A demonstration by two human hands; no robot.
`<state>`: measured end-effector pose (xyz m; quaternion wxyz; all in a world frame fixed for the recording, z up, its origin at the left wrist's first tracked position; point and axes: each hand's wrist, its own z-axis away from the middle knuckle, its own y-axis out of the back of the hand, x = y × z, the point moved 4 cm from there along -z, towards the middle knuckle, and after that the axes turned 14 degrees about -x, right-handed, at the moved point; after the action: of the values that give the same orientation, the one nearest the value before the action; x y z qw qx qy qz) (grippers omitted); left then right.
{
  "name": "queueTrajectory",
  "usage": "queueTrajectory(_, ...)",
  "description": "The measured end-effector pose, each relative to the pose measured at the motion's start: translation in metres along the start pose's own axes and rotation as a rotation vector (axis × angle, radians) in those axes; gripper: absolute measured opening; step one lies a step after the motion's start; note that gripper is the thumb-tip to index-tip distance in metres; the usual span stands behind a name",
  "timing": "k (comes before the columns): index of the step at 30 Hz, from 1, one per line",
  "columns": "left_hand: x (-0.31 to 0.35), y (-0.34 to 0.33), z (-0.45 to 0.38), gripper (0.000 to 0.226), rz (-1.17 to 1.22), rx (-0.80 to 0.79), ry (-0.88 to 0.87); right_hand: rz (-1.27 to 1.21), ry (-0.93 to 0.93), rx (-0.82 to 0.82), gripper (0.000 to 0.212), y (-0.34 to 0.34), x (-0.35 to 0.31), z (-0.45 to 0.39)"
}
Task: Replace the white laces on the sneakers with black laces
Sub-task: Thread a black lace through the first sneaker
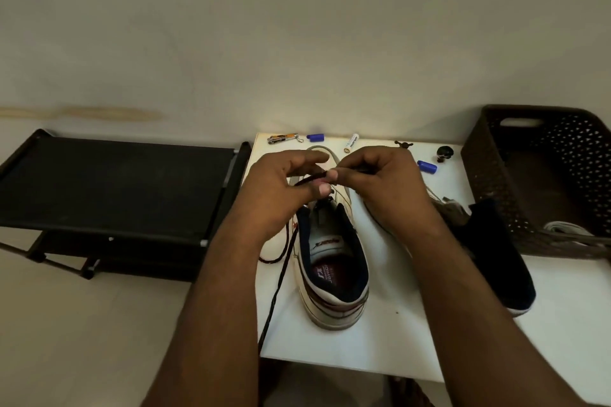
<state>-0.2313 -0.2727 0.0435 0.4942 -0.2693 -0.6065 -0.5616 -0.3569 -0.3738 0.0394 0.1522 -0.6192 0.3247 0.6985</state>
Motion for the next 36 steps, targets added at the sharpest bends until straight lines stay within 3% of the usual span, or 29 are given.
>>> queueTrajectory(2, 0.002, -0.006, 0.0, 0.028, 0.013, -0.024, 0.003, 0.012, -0.028, 0.003, 0.007, -0.007, 0.002, 0.0)
queueTrajectory(5, -0.003, -0.004, -0.002, 0.015, -0.009, 0.1, 0.064, -0.081, -0.177, 0.059, 0.02, -0.006, 0.015, 0.002)
queueTrajectory(8, -0.013, 0.007, 0.0, 0.008, -0.044, 0.291, 0.184, 0.054, -0.43, -0.125, 0.036, -0.011, 0.025, 0.005)
queueTrajectory(11, -0.013, -0.005, 0.0, 0.005, -0.031, 0.27, 0.232, 0.338, -0.477, -0.269, 0.04, -0.024, 0.022, 0.008)
queueTrajectory(14, -0.01, -0.022, -0.001, 0.005, -0.082, 0.197, 0.288, 0.517, -0.402, -0.077, 0.027, -0.023, 0.022, 0.003)
queueTrajectory(17, -0.01, -0.026, -0.001, 0.011, -0.172, 0.2, 0.3, 0.245, -0.422, 0.089, 0.024, -0.012, 0.033, 0.008)
queueTrajectory(24, -0.007, -0.032, 0.002, 0.015, -0.282, 0.21, 0.354, -0.175, -0.43, 0.197, 0.021, -0.01, 0.042, 0.01)
queueTrajectory(36, -0.01, -0.041, -0.006, 0.021, -0.36, 0.189, 0.432, -0.221, -0.438, 0.158, 0.023, -0.01, 0.045, 0.008)
